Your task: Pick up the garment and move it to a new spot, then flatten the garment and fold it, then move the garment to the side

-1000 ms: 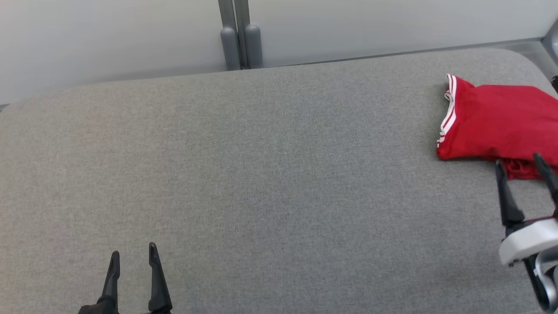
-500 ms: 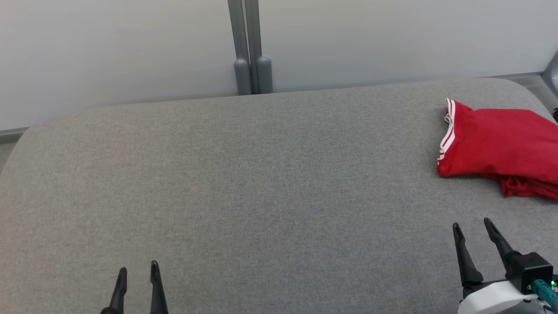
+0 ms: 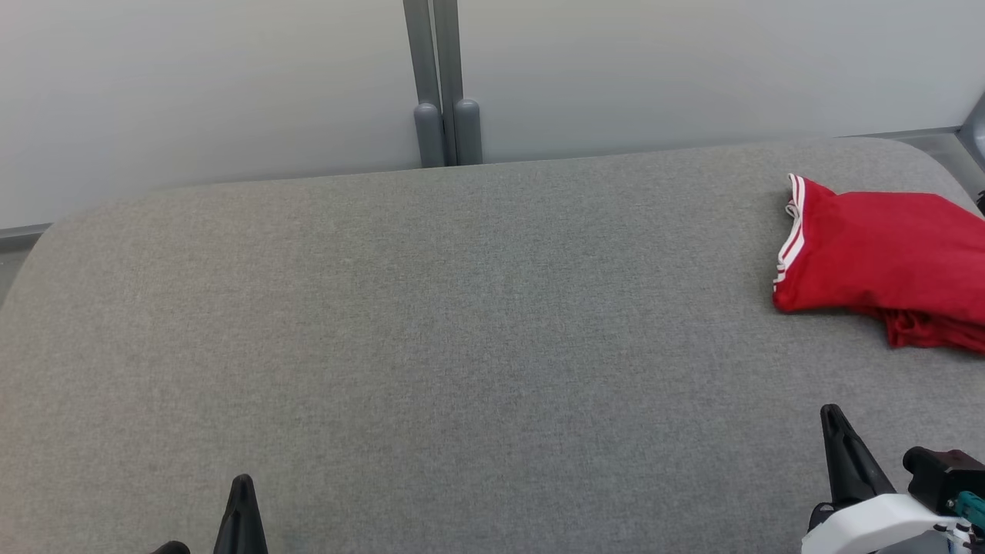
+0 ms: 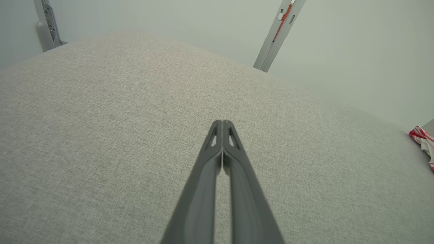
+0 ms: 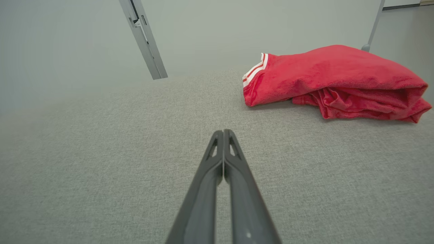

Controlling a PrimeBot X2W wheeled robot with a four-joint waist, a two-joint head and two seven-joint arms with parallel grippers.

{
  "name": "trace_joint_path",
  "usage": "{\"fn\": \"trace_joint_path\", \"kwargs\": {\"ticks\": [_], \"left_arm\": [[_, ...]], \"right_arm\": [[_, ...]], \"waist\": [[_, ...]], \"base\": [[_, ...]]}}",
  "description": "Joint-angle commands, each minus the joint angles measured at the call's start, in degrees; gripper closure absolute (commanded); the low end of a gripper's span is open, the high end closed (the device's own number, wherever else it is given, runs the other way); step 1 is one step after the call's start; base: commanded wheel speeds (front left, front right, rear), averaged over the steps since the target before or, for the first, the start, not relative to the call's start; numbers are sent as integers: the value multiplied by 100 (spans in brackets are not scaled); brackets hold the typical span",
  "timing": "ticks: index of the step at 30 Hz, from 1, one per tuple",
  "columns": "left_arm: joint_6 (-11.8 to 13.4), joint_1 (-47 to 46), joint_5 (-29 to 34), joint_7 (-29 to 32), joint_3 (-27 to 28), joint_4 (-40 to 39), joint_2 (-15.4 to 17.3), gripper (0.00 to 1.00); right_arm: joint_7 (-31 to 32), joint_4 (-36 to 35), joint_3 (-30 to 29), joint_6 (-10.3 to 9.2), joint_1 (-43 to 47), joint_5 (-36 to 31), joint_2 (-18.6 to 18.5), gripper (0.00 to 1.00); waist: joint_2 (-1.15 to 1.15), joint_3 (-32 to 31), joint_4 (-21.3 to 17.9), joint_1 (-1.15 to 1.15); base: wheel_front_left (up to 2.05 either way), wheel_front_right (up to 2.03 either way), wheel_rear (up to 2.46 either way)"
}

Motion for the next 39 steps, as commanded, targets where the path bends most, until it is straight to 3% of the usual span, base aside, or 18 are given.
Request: {"fn": "trace_joint_path", "kwargs": {"ticks": [1,39], "left_arm": [[-50,-186,-265,45,43,-45,65,100],[-512,-960,-3331,761,320,302,174,100]], "right_arm": [[50,-71,-44,-1,-174,291,-12,100],[859,20,-183,-4,-653,3681,215,100]], "waist": [[0,1,1,0],[0,20,29,0]], "base": [[0,0,0],[0,0,0]]}}
